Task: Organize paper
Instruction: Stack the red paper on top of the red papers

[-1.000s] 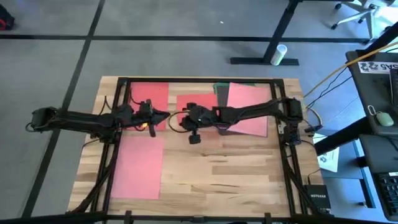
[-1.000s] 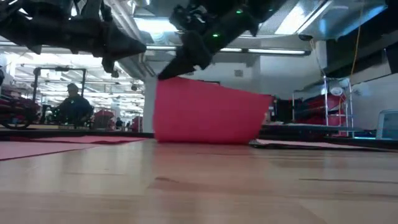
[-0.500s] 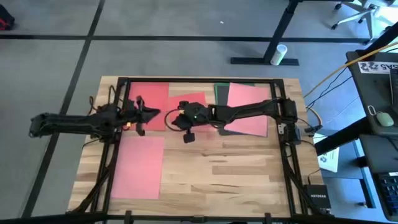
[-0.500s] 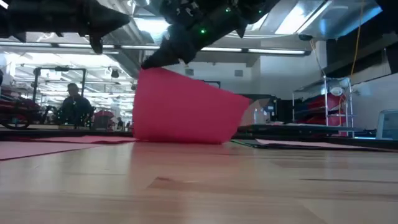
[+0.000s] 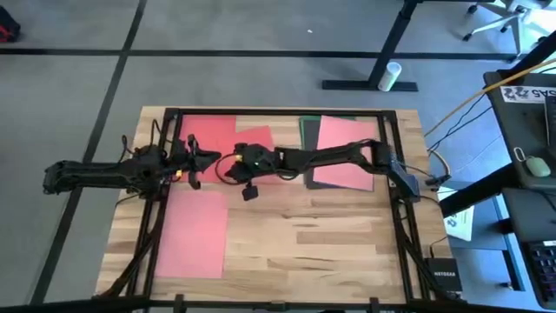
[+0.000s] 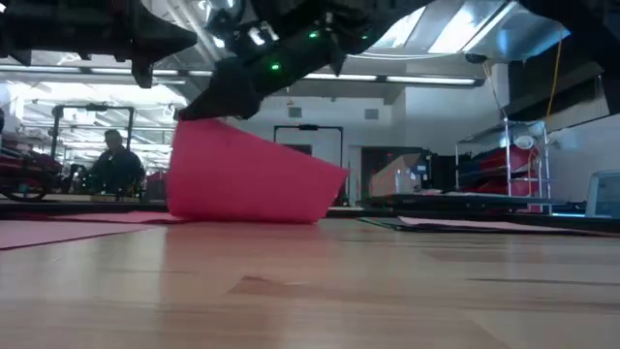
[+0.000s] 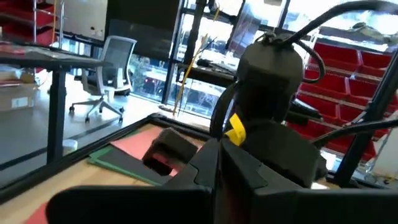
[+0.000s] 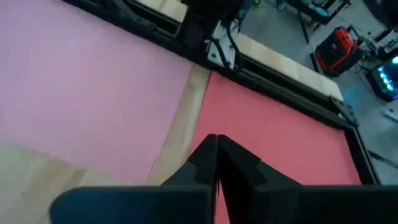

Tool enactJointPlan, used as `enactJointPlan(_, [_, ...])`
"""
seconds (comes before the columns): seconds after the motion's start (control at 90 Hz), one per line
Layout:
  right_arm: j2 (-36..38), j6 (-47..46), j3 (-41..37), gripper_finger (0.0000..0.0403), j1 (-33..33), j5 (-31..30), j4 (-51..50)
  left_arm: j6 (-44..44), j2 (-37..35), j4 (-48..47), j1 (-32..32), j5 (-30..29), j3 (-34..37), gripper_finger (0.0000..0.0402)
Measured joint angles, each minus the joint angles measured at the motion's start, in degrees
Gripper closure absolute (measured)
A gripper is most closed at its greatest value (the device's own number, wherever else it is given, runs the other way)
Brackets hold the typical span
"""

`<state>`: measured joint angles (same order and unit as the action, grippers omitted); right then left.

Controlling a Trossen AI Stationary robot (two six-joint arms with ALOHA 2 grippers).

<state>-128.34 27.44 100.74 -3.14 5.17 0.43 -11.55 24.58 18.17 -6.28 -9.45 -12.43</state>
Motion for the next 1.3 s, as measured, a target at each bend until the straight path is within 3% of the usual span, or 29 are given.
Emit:
enactJointPlan(0.344, [-8.85, 2.63, 11.84, 0.0403, 0.0, 2.01, -1.58, 0.0, -0.36, -1.24, 0.0, -0.02, 0.0, 0.0402])
enactJointPlan(0.8, [-9.87, 3.15, 12.73, 0.0403, 0.0, 2.18, -0.8, 2.75, -8.02, -0.94, -0.04, -0.04, 0.0, 0.0402])
enactJointPlan(1.0, [-9.87, 1.39, 12.73, 0.04, 0.0, 3.45, 1.3, 2.54, -12.83, -7.67, -0.17, -2.42, 0.0, 0.0402])
enactJointPlan(1.144, [-9.85, 1.12, 12.73, 0.0372, 0.11, 3.45, 2.14, 1.16, -14.63, -12.11, -0.17, -3.86, 0.0, 0.0402])
enactJointPlan(1.3, [-9.85, -0.06, 12.71, 0.0307, 0.15, 3.45, 3.18, 0.37, -15.26, -13.6, -0.17, -3.89, 0.0, 0.0402])
